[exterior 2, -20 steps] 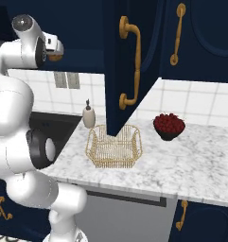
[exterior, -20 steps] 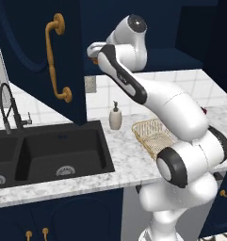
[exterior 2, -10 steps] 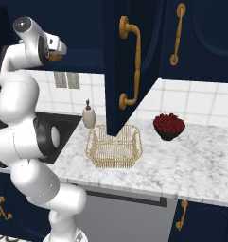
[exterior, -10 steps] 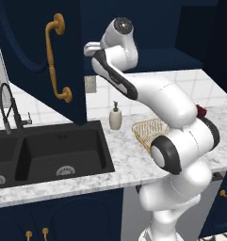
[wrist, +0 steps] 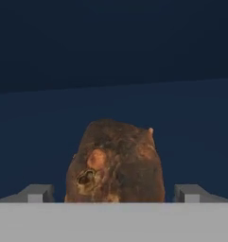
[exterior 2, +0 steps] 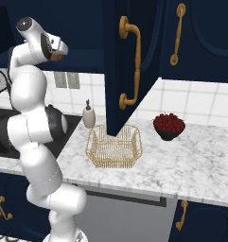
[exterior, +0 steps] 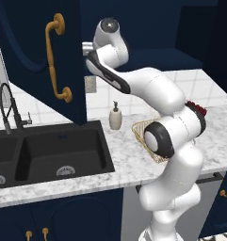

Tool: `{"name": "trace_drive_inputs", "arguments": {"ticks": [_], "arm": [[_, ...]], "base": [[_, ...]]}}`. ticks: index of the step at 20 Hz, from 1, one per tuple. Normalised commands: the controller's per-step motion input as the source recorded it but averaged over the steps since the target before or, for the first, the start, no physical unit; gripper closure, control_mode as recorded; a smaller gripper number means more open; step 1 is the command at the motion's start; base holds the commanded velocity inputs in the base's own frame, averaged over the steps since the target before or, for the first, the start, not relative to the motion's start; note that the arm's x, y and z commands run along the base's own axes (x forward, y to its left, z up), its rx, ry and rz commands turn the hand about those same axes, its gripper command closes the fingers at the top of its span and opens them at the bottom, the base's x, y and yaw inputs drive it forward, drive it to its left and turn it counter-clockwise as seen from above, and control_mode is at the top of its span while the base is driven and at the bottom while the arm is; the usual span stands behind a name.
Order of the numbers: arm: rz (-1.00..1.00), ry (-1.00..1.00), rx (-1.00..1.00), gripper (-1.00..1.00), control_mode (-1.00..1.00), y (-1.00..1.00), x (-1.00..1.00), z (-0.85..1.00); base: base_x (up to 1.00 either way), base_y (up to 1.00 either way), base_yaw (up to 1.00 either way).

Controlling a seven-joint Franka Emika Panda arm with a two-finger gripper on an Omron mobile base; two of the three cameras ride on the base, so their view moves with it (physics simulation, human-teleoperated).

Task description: Open the cabinet, pick up the bread from the cabinet and place it in the basket. Then move the basket to the dining counter.

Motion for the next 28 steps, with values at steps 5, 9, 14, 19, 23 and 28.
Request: {"name": "trace_drive_inputs", "arguments": {"ticks": [5, 9, 14, 19, 23, 28], "arm": [[0.00, 0.05, 0.00, -1.00, -1.00, 0.01, 0.51, -0.04], [0.00, 0.00, 0.00, 1.00, -1.00, 0.11, 0.37, -0.27], [0.00, -0.01, 0.00, 1.00, -1.00, 0.02, 0.08, -0.29], [0.02, -0.25, 0.00, 1.00, -1.00, -0.03, -0.47, -0.16], [0.04, -0.11, 0.00, 1.00, -1.00, -0.17, -0.81, -0.06], [0.00, 0.03, 0.00, 1.00, -1.00, -0.56, -1.00, 0.05]], "base": [[0.00, 0.00, 0.00], [0.00, 0.00, 0.00], [0.00, 0.00, 0.00], [0.00, 0.00, 0.00], [0.00, 0.00, 0.00], [0.00, 0.00, 0.00]]}}
